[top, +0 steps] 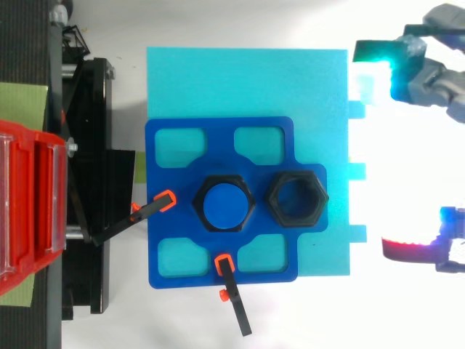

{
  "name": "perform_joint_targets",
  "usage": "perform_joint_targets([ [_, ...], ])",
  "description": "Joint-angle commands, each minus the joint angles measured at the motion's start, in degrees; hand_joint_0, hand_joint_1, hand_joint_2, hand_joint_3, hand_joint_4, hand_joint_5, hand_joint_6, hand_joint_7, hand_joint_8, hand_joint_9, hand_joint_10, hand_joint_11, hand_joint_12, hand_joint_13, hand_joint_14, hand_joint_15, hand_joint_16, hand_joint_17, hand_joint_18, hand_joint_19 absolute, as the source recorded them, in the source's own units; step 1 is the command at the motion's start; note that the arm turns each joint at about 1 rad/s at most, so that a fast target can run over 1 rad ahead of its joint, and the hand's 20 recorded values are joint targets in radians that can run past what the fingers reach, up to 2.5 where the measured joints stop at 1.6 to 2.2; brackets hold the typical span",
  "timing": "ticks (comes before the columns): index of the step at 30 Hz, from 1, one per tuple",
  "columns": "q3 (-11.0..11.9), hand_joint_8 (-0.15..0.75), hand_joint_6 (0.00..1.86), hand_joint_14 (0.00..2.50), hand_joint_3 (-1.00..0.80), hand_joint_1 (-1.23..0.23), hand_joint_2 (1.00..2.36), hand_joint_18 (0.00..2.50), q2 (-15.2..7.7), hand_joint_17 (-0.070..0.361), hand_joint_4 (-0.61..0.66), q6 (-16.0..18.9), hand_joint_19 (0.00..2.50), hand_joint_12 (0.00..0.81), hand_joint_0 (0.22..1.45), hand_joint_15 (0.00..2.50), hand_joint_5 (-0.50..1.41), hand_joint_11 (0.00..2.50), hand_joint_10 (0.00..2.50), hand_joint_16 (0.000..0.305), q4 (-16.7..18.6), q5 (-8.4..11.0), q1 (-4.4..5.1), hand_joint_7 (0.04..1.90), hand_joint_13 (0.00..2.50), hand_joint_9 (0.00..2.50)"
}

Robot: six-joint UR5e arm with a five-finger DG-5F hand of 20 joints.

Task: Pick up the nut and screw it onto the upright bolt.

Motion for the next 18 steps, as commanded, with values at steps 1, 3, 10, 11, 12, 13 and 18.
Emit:
perform_joint_targets([
  [1, -0.05, 0.265, 0.50, 0.00, -0.50, -0.69, 1.00, 0.03, -1.31, 0.102, 0.20, -0.15, 0.00, 0.383, 0.42, 0.00, -0.25, 0.00, 0.00, 0.045, 1.72, 0.81, 0.27, 0.71, 0.32, 0.33],
  [3, -0.05, 0.264, 0.50, 0.00, -0.50, -0.69, 1.00, 0.03, -2.19, 0.102, 0.20, -0.32, 0.00, 0.383, 0.42, 0.00, -0.25, 0.00, 0.00, 0.045, 2.25, 1.07, 0.45, 0.70, 0.31, 0.33],
  [10, 0.04, 0.266, 0.50, 0.00, -0.50, -0.71, 1.00, 0.04, -5.71, 0.104, 0.21, -1.55, 0.00, 0.387, 0.40, 0.00, -0.25, 0.00, 0.00, 0.046, 5.94, 1.86, 2.12, 0.71, 0.32, 0.32],
  [11, 0.04, 0.268, 0.50, 0.00, -0.50, -0.71, 1.00, 0.04, -5.88, 0.105, 0.21, -1.46, 0.00, 0.388, 0.40, 0.00, -0.25, 0.00, 0.00, 0.047, 6.20, 1.86, 2.30, 0.71, 0.32, 0.33],
  [12, 0.04, 0.268, 0.50, 0.00, -0.50, -0.71, 1.00, 0.04, -5.88, 0.105, 0.21, -1.64, 0.00, 0.389, 0.40, 0.00, -0.25, 0.00, 0.00, 0.047, 7.61, 1.95, 2.73, 0.71, 0.32, 0.33],
  [13, 0.04, 0.271, 0.50, 0.00, -0.50, -0.71, 1.00, 0.04, -5.88, 0.106, 0.21, -1.90, 0.00, 0.392, 0.39, 0.00, -0.25, 0.00, 0.00, 0.047, 8.14, 2.04, 2.73, 0.71, 0.32, 0.33],
  [18, 0.04, 0.277, 0.50, 0.00, -0.50, -0.70, 1.00, 0.04, -6.41, 0.110, 0.22, -3.31, 0.00, 0.399, 0.38, 0.00, -0.25, 0.00, 0.00, 0.049, 8.84, 1.95, 3.17, 0.71, 0.32, 0.33],
])
